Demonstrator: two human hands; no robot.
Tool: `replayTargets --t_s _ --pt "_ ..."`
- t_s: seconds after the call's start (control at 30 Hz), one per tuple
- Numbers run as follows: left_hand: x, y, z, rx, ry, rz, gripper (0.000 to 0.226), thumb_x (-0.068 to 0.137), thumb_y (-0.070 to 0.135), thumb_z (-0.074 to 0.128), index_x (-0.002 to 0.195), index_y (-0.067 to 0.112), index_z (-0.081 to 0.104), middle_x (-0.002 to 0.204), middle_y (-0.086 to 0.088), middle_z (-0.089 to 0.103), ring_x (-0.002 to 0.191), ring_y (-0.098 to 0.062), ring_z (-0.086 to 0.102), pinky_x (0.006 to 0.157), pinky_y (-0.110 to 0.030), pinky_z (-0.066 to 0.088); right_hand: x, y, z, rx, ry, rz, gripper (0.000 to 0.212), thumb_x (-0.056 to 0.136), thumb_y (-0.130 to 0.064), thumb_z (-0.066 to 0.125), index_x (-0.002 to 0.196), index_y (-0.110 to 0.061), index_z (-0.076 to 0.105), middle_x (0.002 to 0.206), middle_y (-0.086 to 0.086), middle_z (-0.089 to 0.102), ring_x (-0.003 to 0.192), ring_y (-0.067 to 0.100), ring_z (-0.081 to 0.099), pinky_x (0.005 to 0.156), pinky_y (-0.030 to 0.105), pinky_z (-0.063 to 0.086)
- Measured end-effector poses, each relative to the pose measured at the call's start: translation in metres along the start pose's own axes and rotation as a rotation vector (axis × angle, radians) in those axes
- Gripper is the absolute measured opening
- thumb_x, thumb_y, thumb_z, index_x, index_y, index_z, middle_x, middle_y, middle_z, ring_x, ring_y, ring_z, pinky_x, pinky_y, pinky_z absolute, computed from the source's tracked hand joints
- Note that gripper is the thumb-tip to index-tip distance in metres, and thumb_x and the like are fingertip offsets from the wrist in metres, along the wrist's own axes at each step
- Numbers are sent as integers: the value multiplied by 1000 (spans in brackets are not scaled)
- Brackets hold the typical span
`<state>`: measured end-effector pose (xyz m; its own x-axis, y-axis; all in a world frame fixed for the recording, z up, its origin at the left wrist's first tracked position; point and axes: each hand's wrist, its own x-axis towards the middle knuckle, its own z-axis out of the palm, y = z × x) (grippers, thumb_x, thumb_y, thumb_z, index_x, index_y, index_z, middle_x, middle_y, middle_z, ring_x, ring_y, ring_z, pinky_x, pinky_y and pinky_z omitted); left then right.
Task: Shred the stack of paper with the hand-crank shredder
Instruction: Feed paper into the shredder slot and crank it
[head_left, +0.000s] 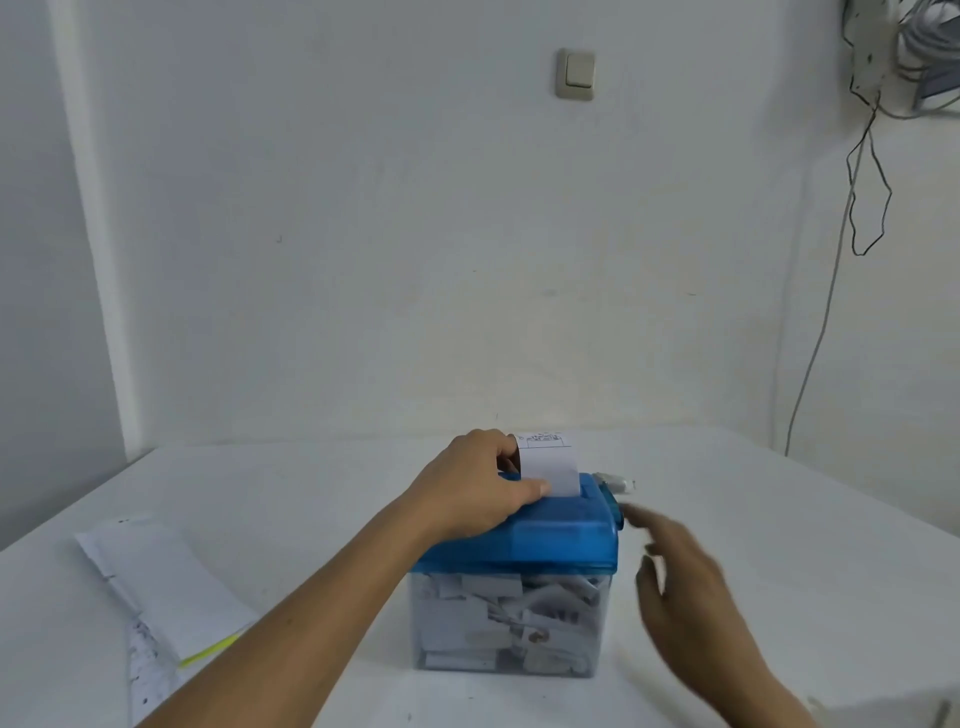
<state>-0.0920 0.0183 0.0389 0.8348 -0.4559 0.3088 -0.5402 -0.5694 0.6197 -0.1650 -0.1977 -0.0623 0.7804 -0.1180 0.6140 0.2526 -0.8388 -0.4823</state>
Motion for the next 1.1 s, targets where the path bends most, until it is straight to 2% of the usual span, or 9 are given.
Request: replayTargets --t_s 0.1,0.2,0.33,0.4,0.47,0.63,0.87,0.97,1.1 --pt "-1 2 -1 3 -4 20 30 94 32 71 123 24 71 119 10 68 106 -10 63 92 -30 55 -13 3 16 -198 -277 -46 63 104 -21 44 154 -43 13 158 -21 23 128 -19 19 103 -2 3" --pt "0 1 -1 7 2 19 31 94 32 71 123 22 71 120 9 68 107 -10 63 93 -27 53 -7 0 20 -210 -345 -115 61 106 -38 42 155 -43 5 160 -26 9 128 -21 1 95 -7 -7" --pt "0 1 0 5 0 16 32 94 33 72 124 21 71 122 10 68 109 -9 63 89 -20 51 -2 4 24 -58 -172 -59 72 100 -33 57 155 -40 11 161 -20 17 145 -3 20 122 20 20" --pt "0 2 0 -1 1 17 32 94 32 71 124 22 71 121 10 68 108 -8 63 88 -19 50 4 10 23 49 145 -52 72 91 -8 65 147 -30 26 149 -13 32 136 10 40 113 40 42" --pt "0 3 0 0 -7 13 31 94 32 71 124 22 70 121 10 68 109 -10 63 89 -20 50 12 12 17 91 329 -81 68 85 6 64 138 -23 34 144 -10 34 130 15 45 106 41 48" --pt "-2 4 0 2 -11 4 33 94 32 71 125 21 70 123 9 67 110 -11 62 93 -24 52 21 18 21 -166 54 -176 85 88 0 68 150 -31 19 160 -8 22 146 9 27 120 33 31" --pt "-2 6 -2 13 -20 2 31 95 31 71 125 21 71 124 8 67 110 -11 62 97 -29 52 22 33 38 -402 -13 -255 118 72 -12 87 160 -10 10 168 6 11 155 22 6 118 45 24" --pt "-3 7 -2 38 -30 7 32 95 31 70 126 22 70 126 9 66 111 -12 61 96 -27 51 22 32 44 -358 -17 -282 99 78 -31 83 156 -10 26 155 9 32 144 24 29 114 45 39" --pt "-3 8 -2 62 -32 -14 30 95 32 69 124 24 69 123 8 66 110 -12 62 99 -32 51 23 26 45 -387 -67 -310 60 92 -50 46 140 -14 51 124 2 49 105 14 46 94 29 49"
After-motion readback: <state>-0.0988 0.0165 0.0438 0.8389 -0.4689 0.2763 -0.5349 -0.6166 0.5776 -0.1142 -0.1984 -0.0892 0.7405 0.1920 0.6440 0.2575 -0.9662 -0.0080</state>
